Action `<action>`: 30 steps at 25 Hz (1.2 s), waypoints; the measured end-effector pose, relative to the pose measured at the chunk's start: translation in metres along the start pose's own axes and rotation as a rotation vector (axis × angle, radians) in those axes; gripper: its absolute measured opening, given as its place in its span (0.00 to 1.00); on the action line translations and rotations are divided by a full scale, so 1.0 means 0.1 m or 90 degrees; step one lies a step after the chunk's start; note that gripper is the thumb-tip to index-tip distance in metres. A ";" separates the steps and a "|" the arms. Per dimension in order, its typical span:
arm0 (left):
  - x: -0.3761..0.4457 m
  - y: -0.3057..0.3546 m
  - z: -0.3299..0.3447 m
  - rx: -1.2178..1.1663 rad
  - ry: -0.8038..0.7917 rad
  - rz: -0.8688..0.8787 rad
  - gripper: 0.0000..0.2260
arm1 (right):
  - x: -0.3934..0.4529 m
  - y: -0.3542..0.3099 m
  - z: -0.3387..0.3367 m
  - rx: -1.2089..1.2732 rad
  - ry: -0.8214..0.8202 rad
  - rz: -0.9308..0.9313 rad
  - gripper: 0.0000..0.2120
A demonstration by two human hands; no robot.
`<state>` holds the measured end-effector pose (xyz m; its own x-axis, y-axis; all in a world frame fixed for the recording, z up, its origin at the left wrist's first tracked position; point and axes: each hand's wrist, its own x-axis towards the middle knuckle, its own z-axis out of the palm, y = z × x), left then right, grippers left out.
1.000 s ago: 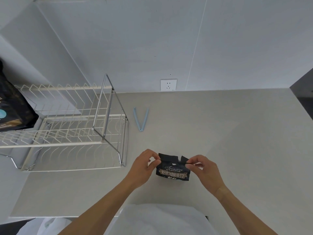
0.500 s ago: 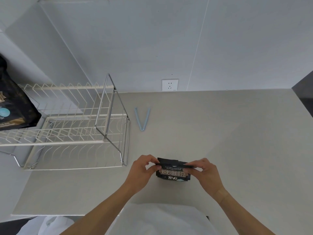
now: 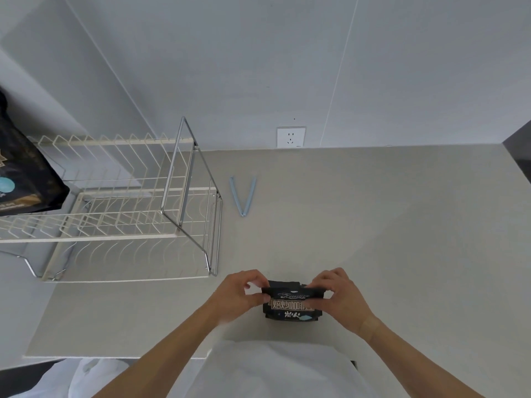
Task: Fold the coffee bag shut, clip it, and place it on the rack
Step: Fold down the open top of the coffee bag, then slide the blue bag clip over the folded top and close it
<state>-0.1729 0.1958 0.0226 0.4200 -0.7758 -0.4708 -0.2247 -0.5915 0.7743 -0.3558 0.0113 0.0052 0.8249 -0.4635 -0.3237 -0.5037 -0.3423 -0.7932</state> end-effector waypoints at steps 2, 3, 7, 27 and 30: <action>0.09 0.03 -0.16 -0.032 -0.102 -0.021 0.09 | 0.05 -0.01 -0.01 -0.009 -0.014 0.010 0.08; 0.15 0.05 -0.23 -0.072 -0.139 -0.038 0.09 | 0.07 -0.01 -0.02 -0.011 -0.020 0.011 0.08; 0.59 0.05 -0.30 -0.130 -0.034 -0.151 0.06 | 0.16 -0.02 -0.08 -0.021 -0.057 0.006 0.10; 1.48 -0.20 -0.36 0.393 0.283 -0.145 0.09 | 0.29 0.02 -0.15 0.013 -0.130 0.012 0.13; 1.29 -0.26 -0.26 0.339 0.324 -0.155 0.06 | 0.26 0.01 -0.14 0.039 -0.117 0.025 0.11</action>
<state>-0.0900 0.1169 -0.0474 0.8352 -0.4904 -0.2489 -0.4127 -0.8580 0.3057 -0.3382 -0.0124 0.0026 0.8407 -0.3162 -0.4397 -0.5247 -0.2743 -0.8059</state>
